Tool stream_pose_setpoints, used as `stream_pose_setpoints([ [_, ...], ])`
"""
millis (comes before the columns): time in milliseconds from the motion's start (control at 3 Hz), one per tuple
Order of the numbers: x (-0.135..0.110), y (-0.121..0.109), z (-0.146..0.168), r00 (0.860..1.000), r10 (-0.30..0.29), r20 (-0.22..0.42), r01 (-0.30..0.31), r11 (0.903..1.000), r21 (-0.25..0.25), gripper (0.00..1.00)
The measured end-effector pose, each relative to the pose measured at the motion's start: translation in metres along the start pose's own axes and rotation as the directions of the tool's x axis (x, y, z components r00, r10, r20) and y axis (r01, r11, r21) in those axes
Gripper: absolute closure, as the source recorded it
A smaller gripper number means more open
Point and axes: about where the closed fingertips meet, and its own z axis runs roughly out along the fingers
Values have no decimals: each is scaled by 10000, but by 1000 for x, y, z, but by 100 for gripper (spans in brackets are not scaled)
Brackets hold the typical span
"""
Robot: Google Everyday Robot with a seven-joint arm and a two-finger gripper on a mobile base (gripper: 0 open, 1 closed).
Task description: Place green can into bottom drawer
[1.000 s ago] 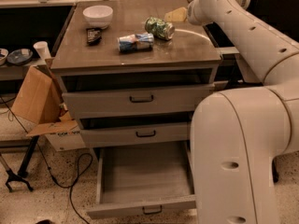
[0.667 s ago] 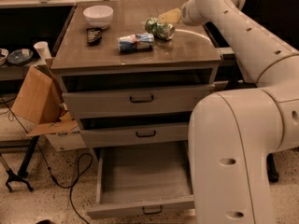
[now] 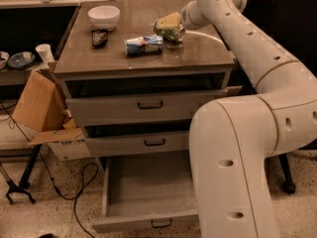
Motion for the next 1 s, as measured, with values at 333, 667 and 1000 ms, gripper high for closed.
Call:
stream_pose_setpoints([
  [333, 2, 5, 9, 9999, -38, -149, 37, 10000, -89, 0],
  [667, 6, 6, 15, 9993, -58, -362, 55, 10000, -79, 12],
  [1000, 9, 7, 18, 9982, -113, -586, 106, 9999, -126, 27],
])
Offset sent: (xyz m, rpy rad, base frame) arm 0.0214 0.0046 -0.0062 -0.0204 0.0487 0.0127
